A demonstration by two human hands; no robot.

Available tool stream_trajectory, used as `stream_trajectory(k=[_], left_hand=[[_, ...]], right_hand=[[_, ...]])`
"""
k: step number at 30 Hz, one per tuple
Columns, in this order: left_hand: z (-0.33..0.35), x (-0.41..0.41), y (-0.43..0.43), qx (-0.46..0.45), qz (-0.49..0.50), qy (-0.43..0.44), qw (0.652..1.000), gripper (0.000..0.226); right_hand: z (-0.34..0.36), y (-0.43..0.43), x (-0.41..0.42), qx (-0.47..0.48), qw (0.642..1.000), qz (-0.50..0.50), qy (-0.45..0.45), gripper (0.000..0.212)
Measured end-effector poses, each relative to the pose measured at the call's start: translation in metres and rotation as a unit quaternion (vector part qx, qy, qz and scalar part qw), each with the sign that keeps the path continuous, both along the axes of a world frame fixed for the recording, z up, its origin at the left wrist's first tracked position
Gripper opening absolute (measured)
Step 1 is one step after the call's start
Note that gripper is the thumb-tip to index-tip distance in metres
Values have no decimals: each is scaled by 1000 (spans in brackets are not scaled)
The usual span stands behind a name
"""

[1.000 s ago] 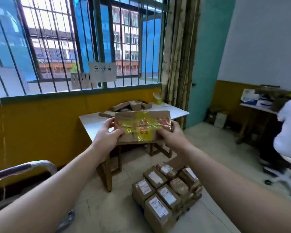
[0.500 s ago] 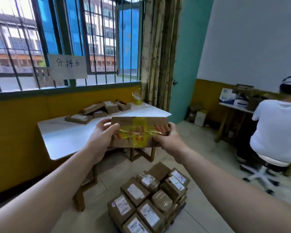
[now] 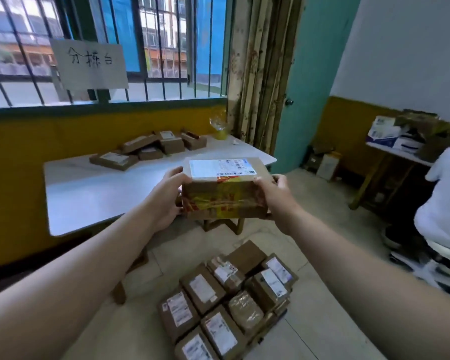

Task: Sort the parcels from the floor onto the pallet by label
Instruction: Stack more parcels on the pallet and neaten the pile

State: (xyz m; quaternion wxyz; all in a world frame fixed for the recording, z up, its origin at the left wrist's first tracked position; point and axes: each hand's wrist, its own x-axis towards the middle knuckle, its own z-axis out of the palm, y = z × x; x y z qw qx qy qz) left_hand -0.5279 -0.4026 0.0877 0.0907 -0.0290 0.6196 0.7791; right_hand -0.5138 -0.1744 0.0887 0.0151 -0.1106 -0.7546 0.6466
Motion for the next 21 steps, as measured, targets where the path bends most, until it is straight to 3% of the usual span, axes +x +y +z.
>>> stream_trajectory(k=[3, 9, 15, 17, 21], left_hand=[[-19, 0, 16, 16, 33, -34, 999, 31], [-53, 2, 46, 43, 85, -138, 986, 32], [-71, 7, 32, 22, 178, -125, 976, 27], [-77, 4, 20, 23, 189, -117, 975, 24], [-94, -13, 10, -2, 172, -117, 978, 40]], right_hand=[[-16, 17, -28, 6, 999, 46, -9, 60], [-38, 44, -70, 2, 988, 157, -8, 47], [-63, 24, -95, 5, 970, 241, -31, 35], [-73, 16, -100, 35, 962, 267, -49, 43], [-88, 13, -107, 60, 950, 294, -87, 59]])
